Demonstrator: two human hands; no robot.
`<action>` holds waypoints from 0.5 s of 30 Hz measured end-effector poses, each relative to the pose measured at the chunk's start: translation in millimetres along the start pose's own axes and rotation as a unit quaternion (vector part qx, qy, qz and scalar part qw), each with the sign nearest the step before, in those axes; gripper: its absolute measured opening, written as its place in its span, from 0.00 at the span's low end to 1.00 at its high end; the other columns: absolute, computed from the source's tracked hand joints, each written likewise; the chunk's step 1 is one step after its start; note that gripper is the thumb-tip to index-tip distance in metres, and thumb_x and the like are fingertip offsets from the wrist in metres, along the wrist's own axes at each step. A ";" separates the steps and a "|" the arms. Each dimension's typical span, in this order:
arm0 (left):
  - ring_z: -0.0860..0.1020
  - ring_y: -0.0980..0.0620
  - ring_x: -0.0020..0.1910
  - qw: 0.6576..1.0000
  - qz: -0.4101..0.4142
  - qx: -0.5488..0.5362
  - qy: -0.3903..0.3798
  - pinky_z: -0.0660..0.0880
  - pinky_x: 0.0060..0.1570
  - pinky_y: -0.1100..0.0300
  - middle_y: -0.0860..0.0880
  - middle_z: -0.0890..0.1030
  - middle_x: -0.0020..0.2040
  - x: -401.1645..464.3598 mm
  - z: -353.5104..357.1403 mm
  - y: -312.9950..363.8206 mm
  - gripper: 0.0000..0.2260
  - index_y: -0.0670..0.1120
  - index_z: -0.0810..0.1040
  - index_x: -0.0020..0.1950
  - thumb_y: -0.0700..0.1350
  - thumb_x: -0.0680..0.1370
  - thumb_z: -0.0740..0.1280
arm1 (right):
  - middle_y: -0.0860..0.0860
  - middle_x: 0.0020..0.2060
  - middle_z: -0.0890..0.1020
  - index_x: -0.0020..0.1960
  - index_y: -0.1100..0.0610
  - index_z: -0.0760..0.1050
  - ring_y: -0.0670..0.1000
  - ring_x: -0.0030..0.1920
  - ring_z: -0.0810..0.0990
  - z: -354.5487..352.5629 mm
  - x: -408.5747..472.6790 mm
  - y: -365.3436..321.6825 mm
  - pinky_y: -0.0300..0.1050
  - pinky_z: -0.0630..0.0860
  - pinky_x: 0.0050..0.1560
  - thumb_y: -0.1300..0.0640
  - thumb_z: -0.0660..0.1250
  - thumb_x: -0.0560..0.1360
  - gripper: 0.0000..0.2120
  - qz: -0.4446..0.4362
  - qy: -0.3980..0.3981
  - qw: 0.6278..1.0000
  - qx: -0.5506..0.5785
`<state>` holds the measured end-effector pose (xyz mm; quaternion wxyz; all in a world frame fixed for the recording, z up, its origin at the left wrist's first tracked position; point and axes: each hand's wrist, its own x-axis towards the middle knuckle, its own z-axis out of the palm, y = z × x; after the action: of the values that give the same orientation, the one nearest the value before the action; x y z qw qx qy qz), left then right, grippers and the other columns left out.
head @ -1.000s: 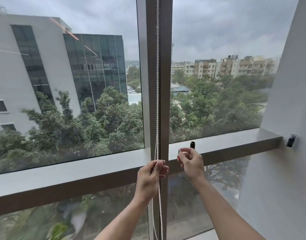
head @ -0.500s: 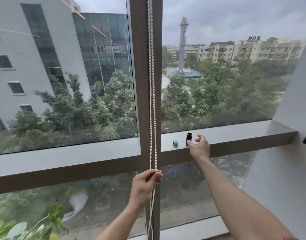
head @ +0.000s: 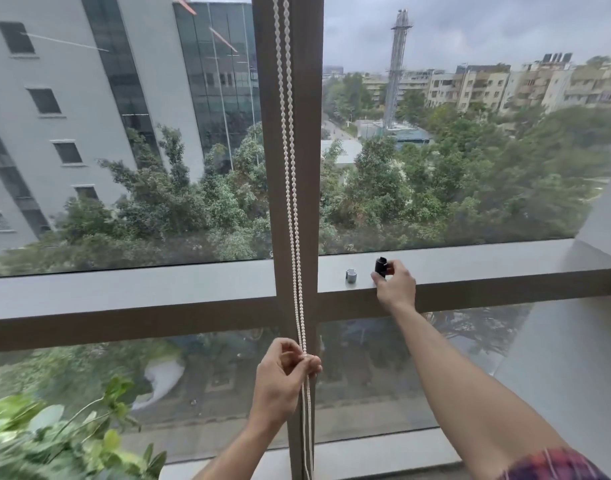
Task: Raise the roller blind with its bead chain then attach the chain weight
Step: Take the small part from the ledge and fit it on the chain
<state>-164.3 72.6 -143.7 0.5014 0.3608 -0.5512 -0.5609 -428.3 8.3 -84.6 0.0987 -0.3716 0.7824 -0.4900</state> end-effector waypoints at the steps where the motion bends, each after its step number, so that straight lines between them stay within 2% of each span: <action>1: 0.85 0.41 0.38 1.000 -0.001 -0.008 0.006 0.80 0.39 0.57 0.38 0.84 0.37 0.1 0.3 0.5 0.09 0.38 0.70 0.44 0.28 0.76 0.69 | 0.59 0.54 0.84 0.55 0.62 0.76 0.62 0.56 0.80 0.1 -2.9 0.5 0.49 0.72 0.53 0.60 0.72 0.75 0.11 -0.003 0.009 1.000 0.008; 4: 0.85 0.40 0.39 1.000 0.003 -0.016 -0.001 0.81 0.40 0.55 0.39 0.84 0.37 -1.9 0.8 3.0 0.11 0.40 0.69 0.41 0.28 0.75 0.69 | 0.57 0.51 0.85 0.54 0.61 0.77 0.60 0.52 0.81 0.8 -21.0 -0.7 0.46 0.70 0.48 0.59 0.73 0.75 0.10 -0.038 0.041 0.998 0.040; 6: 0.85 0.40 0.39 1.000 0.008 -0.016 -0.018 0.82 0.41 0.53 0.39 0.85 0.38 -4.4 0.9 5.0 0.10 0.40 0.72 0.40 0.30 0.74 0.70 | 0.55 0.48 0.85 0.53 0.60 0.77 0.59 0.47 0.82 2.1 -41.0 -4.6 0.47 0.73 0.46 0.57 0.74 0.74 0.11 -0.068 0.052 0.995 0.057; 9: 0.85 0.40 0.39 0.999 0.023 -0.007 -0.034 0.82 0.42 0.52 0.41 0.85 0.39 -7.8 0.4 10.1 0.06 0.42 0.77 0.40 0.38 0.72 0.74 | 0.52 0.43 0.86 0.53 0.57 0.78 0.53 0.42 0.84 6.6 -78.7 -9.8 0.49 0.78 0.45 0.56 0.75 0.73 0.11 -0.108 0.050 0.988 0.097; 11: 0.85 0.41 0.40 0.999 0.030 0.008 -0.044 0.83 0.44 0.53 0.42 0.85 0.39 -9.3 -0.6 13.3 0.03 0.46 0.81 0.41 0.41 0.71 0.74 | 0.49 0.41 0.86 0.51 0.54 0.77 0.48 0.41 0.84 12.0 -104.0 -10.8 0.46 0.78 0.44 0.55 0.75 0.73 0.10 -0.128 0.029 0.984 0.117; 15: 0.86 0.46 0.41 0.995 0.053 0.052 -0.059 0.81 0.44 0.59 0.45 0.86 0.40 -14.2 -6.6 14.5 0.09 0.47 0.83 0.45 0.33 0.76 0.71 | 0.47 0.43 0.84 0.51 0.53 0.78 0.39 0.43 0.82 27.8 -142.5 -4.7 0.37 0.77 0.42 0.56 0.77 0.72 0.11 -0.151 -0.011 0.982 0.114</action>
<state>-152.2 86.2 -132.5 0.4775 0.3233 -0.6266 -0.5242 -311.2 84.5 -124.4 0.0742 -0.4769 0.6549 -0.5815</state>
